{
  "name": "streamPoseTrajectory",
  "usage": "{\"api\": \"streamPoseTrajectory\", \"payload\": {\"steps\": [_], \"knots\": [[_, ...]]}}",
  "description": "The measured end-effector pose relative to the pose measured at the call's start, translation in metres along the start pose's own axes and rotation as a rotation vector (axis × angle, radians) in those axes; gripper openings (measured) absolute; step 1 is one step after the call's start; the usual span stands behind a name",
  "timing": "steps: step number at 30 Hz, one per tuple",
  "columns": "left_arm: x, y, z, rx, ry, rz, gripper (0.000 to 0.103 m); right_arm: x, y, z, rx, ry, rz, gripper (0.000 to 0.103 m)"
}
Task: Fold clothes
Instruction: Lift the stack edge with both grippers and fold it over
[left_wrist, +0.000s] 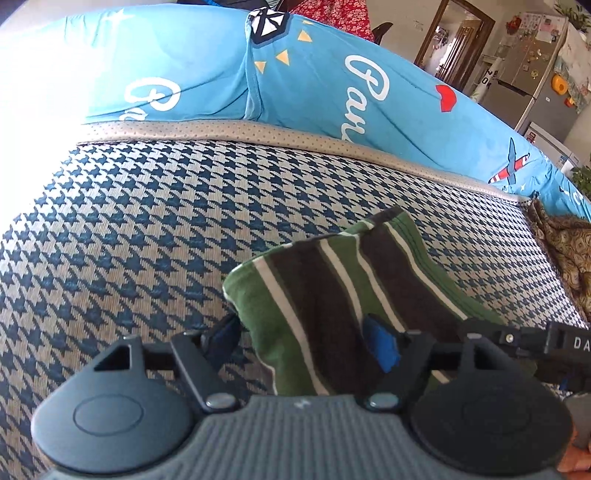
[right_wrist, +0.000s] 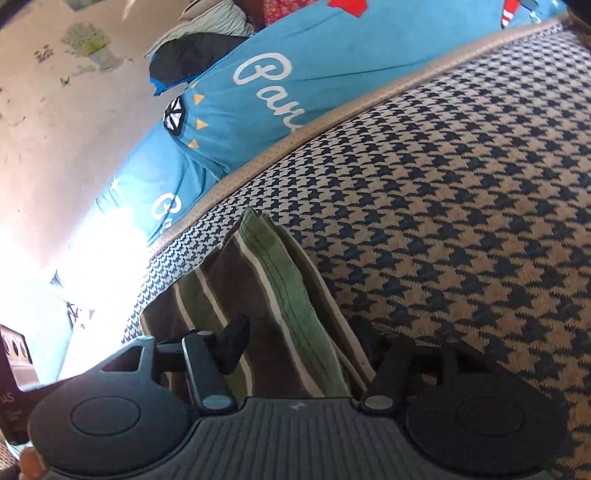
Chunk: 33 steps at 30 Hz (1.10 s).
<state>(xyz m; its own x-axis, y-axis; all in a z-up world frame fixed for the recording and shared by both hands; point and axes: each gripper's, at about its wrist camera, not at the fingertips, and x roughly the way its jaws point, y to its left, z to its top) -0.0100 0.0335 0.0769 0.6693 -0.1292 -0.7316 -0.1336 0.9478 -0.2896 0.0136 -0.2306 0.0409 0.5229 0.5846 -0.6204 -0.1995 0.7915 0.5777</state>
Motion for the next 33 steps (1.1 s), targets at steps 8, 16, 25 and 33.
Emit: {"api": "streamPoseTrajectory", "payload": {"steps": [8,16,25,33], "knots": [[0.013,0.011,0.006,-0.056,0.022,-0.032,0.08,-0.013,-0.017,-0.004,0.074,0.021,0.006,0.07],[0.021,0.004,0.007,-0.028,0.033,-0.034,0.088,-0.014,-0.017,-0.015,0.068,0.01,0.038,0.076],[0.024,-0.008,0.004,0.049,0.023,-0.015,0.075,0.002,0.008,-0.025,-0.082,0.006,-0.001,0.057],[0.01,-0.034,-0.009,0.193,-0.054,0.034,0.036,0.01,0.017,-0.023,-0.118,-0.009,-0.031,0.031]]}}
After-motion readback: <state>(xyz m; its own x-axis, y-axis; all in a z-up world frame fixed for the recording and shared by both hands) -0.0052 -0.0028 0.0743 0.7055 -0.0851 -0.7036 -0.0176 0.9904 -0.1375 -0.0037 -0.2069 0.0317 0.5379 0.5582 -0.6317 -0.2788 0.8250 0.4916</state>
